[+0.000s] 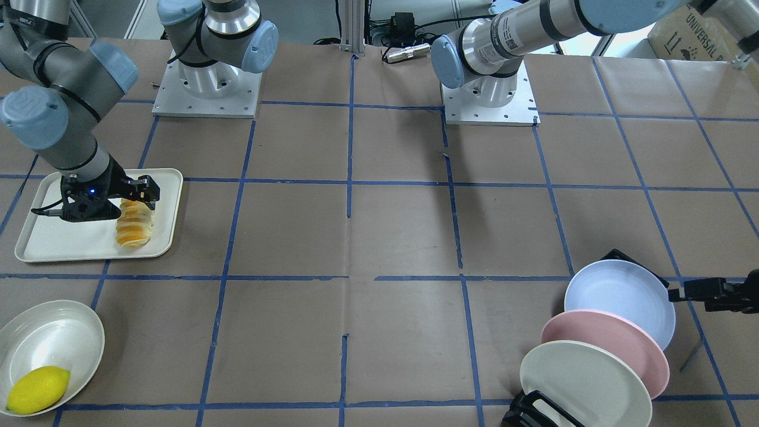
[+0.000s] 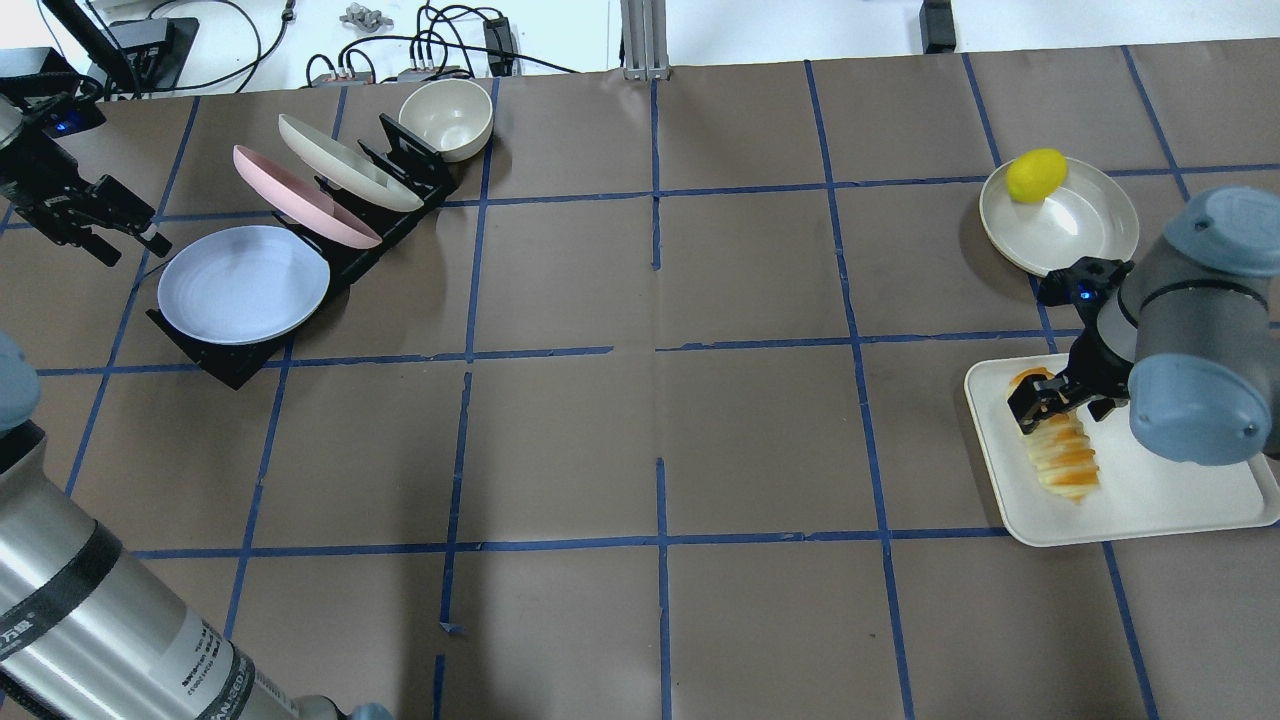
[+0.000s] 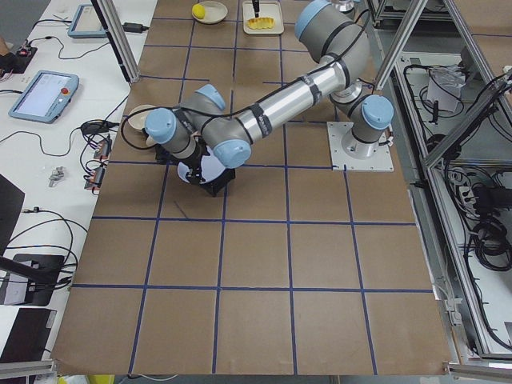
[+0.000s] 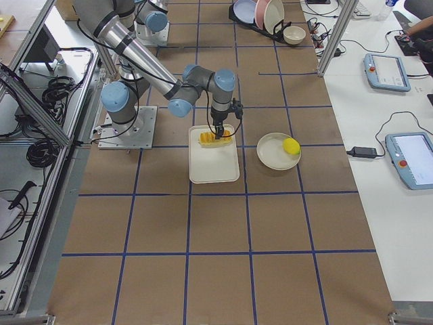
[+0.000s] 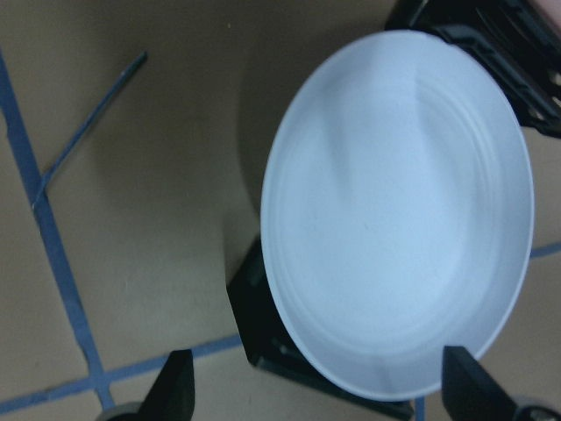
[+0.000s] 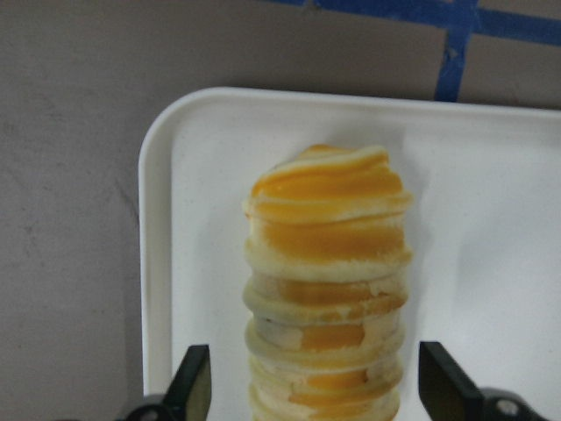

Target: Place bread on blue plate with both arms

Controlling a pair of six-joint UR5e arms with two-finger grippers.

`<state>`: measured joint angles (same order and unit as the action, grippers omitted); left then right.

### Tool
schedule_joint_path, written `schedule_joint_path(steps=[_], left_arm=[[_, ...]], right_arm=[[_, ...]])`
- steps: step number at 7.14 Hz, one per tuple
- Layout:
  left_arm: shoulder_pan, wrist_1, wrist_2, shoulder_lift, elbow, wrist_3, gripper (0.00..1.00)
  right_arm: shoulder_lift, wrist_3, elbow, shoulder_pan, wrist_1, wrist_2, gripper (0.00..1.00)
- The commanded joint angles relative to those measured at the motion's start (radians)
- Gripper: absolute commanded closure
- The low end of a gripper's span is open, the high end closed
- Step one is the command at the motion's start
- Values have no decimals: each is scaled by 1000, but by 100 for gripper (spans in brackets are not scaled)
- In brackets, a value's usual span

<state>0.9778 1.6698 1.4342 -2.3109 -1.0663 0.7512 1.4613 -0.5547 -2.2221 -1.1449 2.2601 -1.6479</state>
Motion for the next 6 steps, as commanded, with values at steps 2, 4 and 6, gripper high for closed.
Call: schedule_joint_path(steps=[2, 4, 6], left_arm=[[4, 1, -40, -94, 57, 3, 17], [-1, 11, -37, -94, 46, 23, 43], [1, 14, -35, -94, 48, 22, 75]], right_arm=[[-15, -28, -37, 13, 26, -3, 16], [-16, -40, -33, 22, 26, -7, 16], [-15, -48, -24, 42, 27, -35, 16]])
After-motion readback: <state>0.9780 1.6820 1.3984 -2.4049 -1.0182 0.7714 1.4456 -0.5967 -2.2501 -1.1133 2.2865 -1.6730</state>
